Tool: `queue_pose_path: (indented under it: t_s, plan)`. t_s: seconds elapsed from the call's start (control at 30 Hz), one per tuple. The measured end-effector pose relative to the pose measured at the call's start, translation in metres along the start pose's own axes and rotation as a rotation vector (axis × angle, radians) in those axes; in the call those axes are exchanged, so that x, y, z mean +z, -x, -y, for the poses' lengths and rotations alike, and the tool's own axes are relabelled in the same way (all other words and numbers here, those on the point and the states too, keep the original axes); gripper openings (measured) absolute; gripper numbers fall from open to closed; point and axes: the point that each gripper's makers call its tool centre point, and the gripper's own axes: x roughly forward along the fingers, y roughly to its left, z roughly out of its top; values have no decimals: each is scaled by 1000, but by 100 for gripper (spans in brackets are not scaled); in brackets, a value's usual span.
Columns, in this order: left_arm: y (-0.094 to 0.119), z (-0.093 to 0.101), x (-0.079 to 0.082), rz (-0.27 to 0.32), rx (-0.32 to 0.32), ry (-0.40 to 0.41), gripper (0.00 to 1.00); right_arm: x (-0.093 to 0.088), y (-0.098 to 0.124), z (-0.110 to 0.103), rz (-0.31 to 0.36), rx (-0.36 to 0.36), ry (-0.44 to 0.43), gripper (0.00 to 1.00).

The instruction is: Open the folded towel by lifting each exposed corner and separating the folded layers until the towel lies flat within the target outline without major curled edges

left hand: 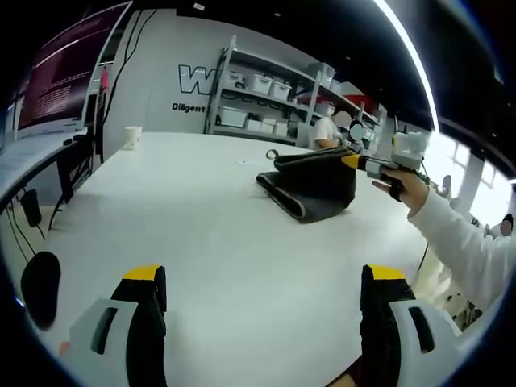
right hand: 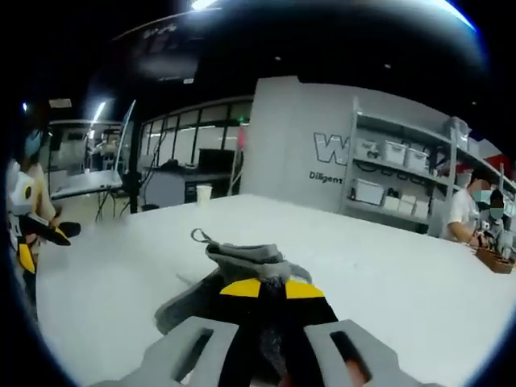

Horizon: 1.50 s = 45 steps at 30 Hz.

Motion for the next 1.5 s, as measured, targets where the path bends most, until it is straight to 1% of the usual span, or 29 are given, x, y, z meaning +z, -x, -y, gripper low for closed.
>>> queue_pose_path:
  t_s: [0.2, 0.4, 0.43, 0.5, 0.53, 0.57, 0.77, 0.87, 1.03, 1.17, 1.2, 1.3, 1.33, 1.4, 1.5]
  plan:
    - [-1, -3, 0, -1, 1, 0, 100, -3, 6, 22, 10, -46, -44, 1]
    - [-3, -4, -1, -6, 2, -1, 100, -11, 13, 46, 25, -96, -152, 1]
    - [-3, -4, -1, -6, 2, -2, 100, -12, 13, 47, 25, -100, -158, 1]
    - [-2, -4, -1, -6, 3, -3, 100, -16, 16, 57, 32, -125, -206, 1]
    - [-2, -4, -1, -6, 3, -3, 100, -17, 17, 59, 34, -130, -220, 1]
    - [-2, -4, -1, -6, 4, -2, 100, -22, 20, 67, 37, -157, -260, 1]
    - [-3, -3, -3, -10, 4, -4, 100, -40, 32, 91, 51, -213, -380, 1]
    - [-4, -1, -2, -11, 1, -8, 100, -47, 35, 100, 50, -236, -406, 1]
    - [-4, 0, -3, -13, 2, -7, 100, -66, 45, 123, 61, -313, -505, 1]
    - [-4, 0, -4, -15, 2, -8, 100, -78, 51, 132, 58, -350, -553, 1]
    - [-4, 1, -4, -15, 1, -7, 100, -85, 55, 137, 52, -375, -573, 1]
    - [-4, 1, -4, -16, 1, -8, 100, -100, 58, 145, 32, -400, -605, 1]
    - [-4, 0, -4, -16, 2, -8, 100, -104, 59, 146, 26, -406, -614, 1]
    - [-4, 0, -4, -17, 4, -7, 100, -118, 61, 147, -15, -407, -637, 1]
    - [-3, 0, -4, -19, 4, -6, 100, -129, 63, 150, -25, -414, -667, 1]
